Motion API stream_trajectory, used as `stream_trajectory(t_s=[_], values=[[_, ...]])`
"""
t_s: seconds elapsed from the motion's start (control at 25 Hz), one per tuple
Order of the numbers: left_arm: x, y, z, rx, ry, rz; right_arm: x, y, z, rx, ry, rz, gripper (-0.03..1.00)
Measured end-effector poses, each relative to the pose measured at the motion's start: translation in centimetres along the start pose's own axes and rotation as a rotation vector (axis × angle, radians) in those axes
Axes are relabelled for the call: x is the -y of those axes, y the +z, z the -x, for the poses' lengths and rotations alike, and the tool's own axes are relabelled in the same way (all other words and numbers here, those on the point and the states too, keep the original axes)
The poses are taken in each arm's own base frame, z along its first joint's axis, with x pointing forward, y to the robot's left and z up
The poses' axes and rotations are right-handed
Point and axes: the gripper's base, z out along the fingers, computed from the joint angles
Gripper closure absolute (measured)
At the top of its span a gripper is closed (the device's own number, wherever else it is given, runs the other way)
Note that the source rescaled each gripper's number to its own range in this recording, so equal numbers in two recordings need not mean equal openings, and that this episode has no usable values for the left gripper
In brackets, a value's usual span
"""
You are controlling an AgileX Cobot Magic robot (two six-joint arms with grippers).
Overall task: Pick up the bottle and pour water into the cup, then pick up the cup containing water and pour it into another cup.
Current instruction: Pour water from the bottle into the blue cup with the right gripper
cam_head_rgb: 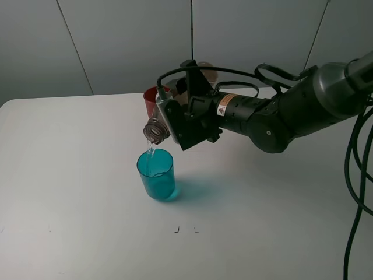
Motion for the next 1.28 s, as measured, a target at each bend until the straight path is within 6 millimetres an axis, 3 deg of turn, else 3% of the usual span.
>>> stream_trajectory(t_s=[1.28], values=[[0.00,0.00,0.00,0.000,0.000,0.000,0.07,-0.01,-0.41,-0.048,-0.046,-0.006,0.92]])
